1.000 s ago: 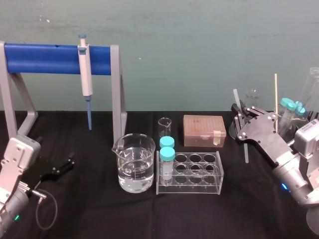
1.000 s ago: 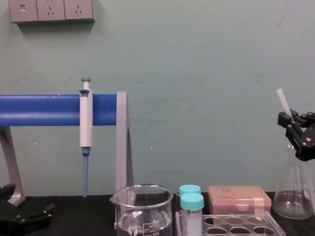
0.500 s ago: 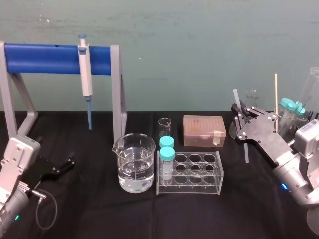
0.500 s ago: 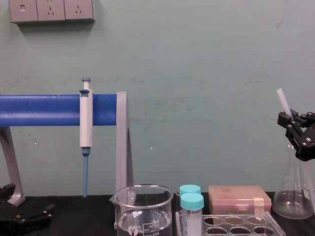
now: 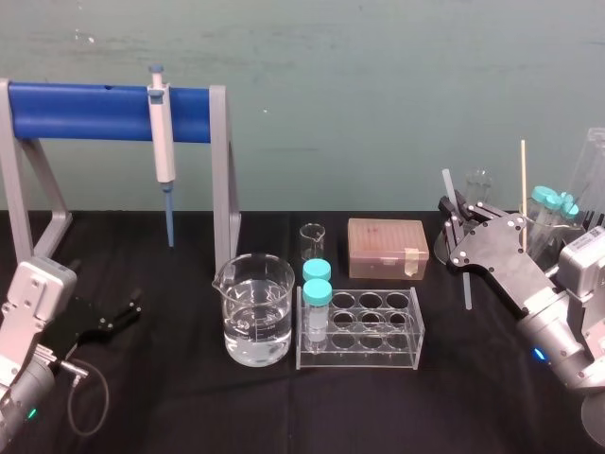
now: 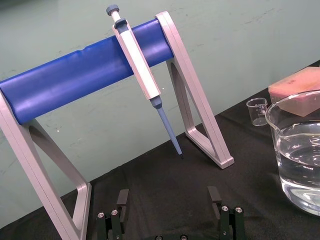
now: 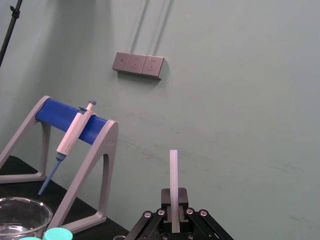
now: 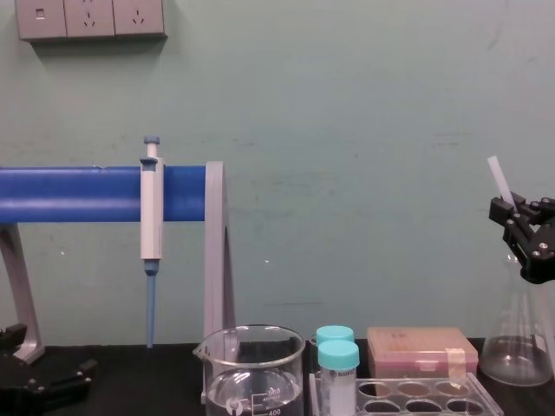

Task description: Pick up the stirring rod with one hand, then place it down.

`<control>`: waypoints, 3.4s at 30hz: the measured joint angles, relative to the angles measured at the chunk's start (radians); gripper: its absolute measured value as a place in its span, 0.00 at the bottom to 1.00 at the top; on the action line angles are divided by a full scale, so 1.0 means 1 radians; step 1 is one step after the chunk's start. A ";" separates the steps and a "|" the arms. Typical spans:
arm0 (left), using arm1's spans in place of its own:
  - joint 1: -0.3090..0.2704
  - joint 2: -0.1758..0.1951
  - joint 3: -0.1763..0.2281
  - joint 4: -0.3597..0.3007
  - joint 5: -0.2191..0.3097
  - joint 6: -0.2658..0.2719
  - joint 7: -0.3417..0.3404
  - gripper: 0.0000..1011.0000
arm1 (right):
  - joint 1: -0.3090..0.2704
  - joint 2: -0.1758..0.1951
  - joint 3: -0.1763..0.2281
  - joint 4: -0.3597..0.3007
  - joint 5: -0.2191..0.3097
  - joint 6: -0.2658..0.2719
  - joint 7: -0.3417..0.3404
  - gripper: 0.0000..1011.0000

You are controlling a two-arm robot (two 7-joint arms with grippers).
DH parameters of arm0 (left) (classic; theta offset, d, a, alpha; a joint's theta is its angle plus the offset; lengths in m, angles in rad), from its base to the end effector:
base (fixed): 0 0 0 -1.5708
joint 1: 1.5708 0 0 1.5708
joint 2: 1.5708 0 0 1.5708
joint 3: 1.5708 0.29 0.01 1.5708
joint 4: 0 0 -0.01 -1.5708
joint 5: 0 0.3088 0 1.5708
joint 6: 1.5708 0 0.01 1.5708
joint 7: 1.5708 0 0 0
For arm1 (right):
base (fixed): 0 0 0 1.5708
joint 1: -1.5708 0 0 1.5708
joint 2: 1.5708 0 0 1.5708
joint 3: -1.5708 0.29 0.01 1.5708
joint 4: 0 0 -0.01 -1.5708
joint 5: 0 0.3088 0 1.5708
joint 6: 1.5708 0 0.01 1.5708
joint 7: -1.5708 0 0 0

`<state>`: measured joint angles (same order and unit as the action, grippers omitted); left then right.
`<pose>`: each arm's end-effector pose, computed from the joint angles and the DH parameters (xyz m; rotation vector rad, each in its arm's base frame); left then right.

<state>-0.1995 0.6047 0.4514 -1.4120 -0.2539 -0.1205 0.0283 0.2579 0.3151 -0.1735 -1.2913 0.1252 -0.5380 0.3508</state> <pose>0.3581 0.0827 -0.3023 0.3045 -0.2850 1.2480 0.3958 -0.0676 -0.2886 0.1206 -0.5321 -1.0545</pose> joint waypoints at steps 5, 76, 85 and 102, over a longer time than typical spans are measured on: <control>0.000 0.000 0.000 0.000 0.000 0.000 0.000 0.99 | 0.000 0.000 0.000 0.000 0.000 0.000 0.000 0.07; 0.000 0.000 0.000 0.000 0.000 0.000 0.000 0.99 | 0.240 -0.053 -0.168 0.370 0.260 -0.121 0.427 0.07; 0.000 0.000 0.000 0.000 0.000 0.000 0.000 0.99 | 0.251 -0.061 -0.173 0.415 0.283 -0.106 0.449 0.07; 0.000 0.000 0.000 0.000 0.000 0.000 0.000 0.99 | 0.246 -0.056 -0.170 0.452 0.271 -0.084 0.429 0.07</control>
<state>-0.1995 0.6047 0.4514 -1.4120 -0.2540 -0.1205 0.0283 0.5043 0.2587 -0.3437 -0.8395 0.3962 -0.6218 0.7798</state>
